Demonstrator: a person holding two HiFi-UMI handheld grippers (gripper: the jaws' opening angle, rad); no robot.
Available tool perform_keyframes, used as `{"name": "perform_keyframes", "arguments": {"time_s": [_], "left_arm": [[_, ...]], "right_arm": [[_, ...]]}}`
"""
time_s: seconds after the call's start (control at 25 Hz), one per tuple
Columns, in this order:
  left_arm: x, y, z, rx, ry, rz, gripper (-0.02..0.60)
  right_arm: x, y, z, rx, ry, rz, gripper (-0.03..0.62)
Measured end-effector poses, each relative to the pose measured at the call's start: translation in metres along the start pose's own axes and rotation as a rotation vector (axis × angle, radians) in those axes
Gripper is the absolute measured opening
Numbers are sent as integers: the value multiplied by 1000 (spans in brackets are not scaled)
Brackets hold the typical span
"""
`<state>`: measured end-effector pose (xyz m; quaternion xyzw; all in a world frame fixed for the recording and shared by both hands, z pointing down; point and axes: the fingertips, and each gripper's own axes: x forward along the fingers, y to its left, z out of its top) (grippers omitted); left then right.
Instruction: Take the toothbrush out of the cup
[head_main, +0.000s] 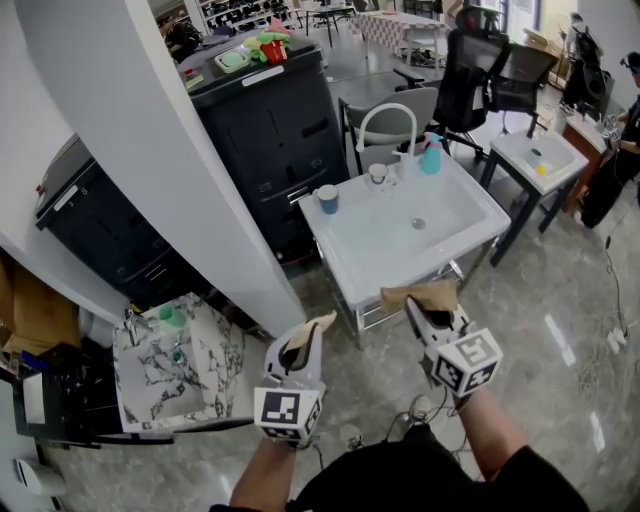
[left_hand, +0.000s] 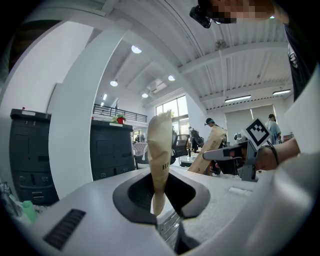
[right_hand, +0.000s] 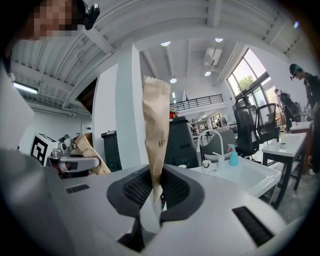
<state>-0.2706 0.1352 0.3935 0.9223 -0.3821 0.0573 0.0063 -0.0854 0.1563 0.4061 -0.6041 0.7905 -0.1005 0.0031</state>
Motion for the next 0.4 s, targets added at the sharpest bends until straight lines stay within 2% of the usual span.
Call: {"name": "perform_keyframes", "arguments": {"time_s": [0.4], "left_arm": [[-4, -3, -2, 1, -6, -2, 37]], "right_arm": [[-5, 2, -3, -1, -4, 3, 41]]}}
